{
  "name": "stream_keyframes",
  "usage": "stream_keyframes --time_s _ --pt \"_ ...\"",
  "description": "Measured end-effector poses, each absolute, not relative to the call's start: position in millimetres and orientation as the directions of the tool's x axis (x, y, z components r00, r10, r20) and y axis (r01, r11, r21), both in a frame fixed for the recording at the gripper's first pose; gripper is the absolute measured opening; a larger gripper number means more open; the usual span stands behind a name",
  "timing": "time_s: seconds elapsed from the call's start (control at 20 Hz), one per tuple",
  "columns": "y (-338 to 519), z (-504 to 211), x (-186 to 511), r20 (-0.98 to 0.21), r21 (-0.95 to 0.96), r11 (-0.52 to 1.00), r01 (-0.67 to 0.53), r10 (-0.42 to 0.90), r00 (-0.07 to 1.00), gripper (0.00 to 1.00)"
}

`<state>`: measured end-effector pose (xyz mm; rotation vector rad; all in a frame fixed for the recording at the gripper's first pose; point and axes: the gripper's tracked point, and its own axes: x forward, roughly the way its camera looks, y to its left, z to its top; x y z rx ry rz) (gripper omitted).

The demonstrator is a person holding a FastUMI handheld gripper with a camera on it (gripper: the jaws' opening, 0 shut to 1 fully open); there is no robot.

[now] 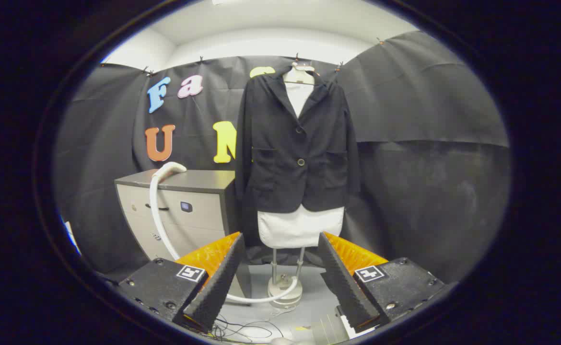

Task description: Iron the clothes twice with a garment steamer, once on the left side and once on the right side.

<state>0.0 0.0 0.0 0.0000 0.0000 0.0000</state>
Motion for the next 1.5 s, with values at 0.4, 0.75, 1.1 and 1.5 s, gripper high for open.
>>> stream_keyframes --time_s 0.4,0.75,1.1,1.5 --pt "18.5 16.8 -12.3 0.037 0.015 1.000 0.024 -0.024 0.999 0.99" --pt "31.8 24.3 -19.8 0.053 0.016 1.000 0.016 -0.016 0.998 0.98" --pt "41.9 33.3 -16.3 0.054 0.047 0.999 0.012 -0.015 0.998 0.98" --pt "104.9 67.0 22.2 0.057 0.053 0.997 -0.050 0.047 0.997 0.98"
